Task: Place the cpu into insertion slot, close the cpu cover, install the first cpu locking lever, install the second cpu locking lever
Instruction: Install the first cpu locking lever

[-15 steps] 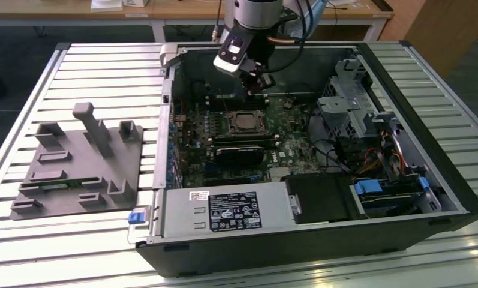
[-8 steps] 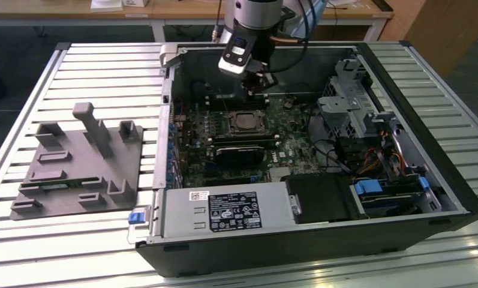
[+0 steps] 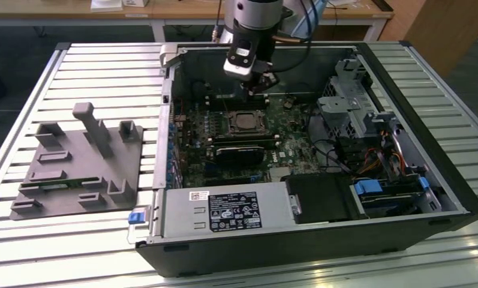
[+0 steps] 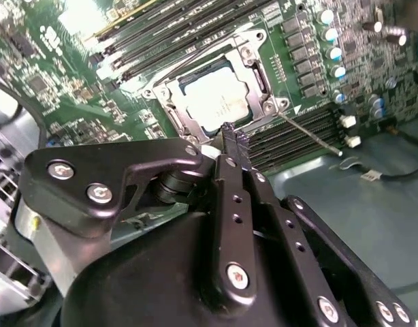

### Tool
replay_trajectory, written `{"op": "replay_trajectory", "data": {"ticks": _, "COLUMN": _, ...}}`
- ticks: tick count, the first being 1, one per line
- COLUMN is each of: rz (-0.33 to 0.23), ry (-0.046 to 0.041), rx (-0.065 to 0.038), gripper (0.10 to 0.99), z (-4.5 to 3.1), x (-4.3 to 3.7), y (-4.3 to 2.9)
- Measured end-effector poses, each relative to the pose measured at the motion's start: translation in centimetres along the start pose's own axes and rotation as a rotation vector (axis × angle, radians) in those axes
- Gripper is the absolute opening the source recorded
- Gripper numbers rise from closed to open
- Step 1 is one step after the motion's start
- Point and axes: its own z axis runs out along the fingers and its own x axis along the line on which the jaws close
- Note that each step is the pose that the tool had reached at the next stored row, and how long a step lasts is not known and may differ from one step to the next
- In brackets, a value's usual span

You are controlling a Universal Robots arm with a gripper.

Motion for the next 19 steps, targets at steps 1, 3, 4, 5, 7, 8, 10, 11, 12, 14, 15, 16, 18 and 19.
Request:
{"op": "replay_trajectory", "data": {"ticks": 1, "rz": -0.018, "ry": 0.0004, "rx": 0.0, "gripper": 0.106, "z": 0.01, "x": 0.0, "y": 0.0}}
{"op": "replay_trajectory", "data": {"ticks": 3, "rz": -0.054, "ry": 0.0013, "rx": 0.001, "gripper": 0.106, "z": 0.02, "x": 0.0, "y": 0.0}}
{"op": "replay_trajectory", "data": {"ticks": 4, "rz": -0.072, "ry": 0.0016, "rx": 0.001, "gripper": 0.106, "z": 0.03, "x": 0.0, "y": 0.0}}
{"op": "replay_trajectory", "data": {"ticks": 5, "rz": -0.09, "ry": 0.0021, "rx": 0.002, "gripper": 0.106, "z": 0.03, "x": 0.0, "y": 0.0}}
{"op": "replay_trajectory", "data": {"ticks": 7, "rz": -0.128, "ry": 0.003, "rx": 0.002, "gripper": 0.106, "z": 0.04, "x": 0.0, "y": 0.0}}
{"op": "replay_trajectory", "data": {"ticks": 8, "rz": -0.145, "ry": 0.0033, "rx": 0.003, "gripper": 0.106, "z": 0.04, "x": 0.0, "y": 0.0}}
{"op": "replay_trajectory", "data": {"ticks": 10, "rz": -0.181, "ry": 0.0042, "rx": 0.003, "gripper": 0.106, "z": 0.04, "x": 0.0, "y": 0.0}}
{"op": "replay_trajectory", "data": {"ticks": 11, "rz": -0.199, "ry": 0.0046, "rx": 0.004, "gripper": 0.106, "z": 0.05, "x": 0.0, "y": 0.0}}
{"op": "replay_trajectory", "data": {"ticks": 12, "rz": -0.219, "ry": 0.0051, "rx": 0.004, "gripper": 0.106, "z": 0.05, "x": 0.0, "y": 0.0}}
{"op": "replay_trajectory", "data": {"ticks": 14, "rz": -0.255, "ry": 0.0058, "rx": 0.005, "gripper": 0.106, "z": 0.05, "x": 0.0, "y": 0.0}}
{"op": "replay_trajectory", "data": {"ticks": 15, "rz": -0.273, "ry": 0.0063, "rx": 0.005, "gripper": 0.106, "z": 0.05, "x": 0.0, "y": 0.0}}
{"op": "replay_trajectory", "data": {"ticks": 16, "rz": -0.291, "ry": 0.0067, "rx": 0.005, "gripper": 0.106, "z": 0.05, "x": 0.0, "y": 0.0}}
{"op": "replay_trajectory", "data": {"ticks": 18, "rz": -0.325, "ry": 0.0075, "rx": 0.006, "gripper": 0.106, "z": 0.05, "x": 0.0, "y": 0.0}}
{"op": "replay_trajectory", "data": {"ticks": 19, "rz": -0.339, "ry": 0.0078, "rx": 0.006, "gripper": 0.106, "z": 0.05, "x": 0.0, "y": 0.0}}
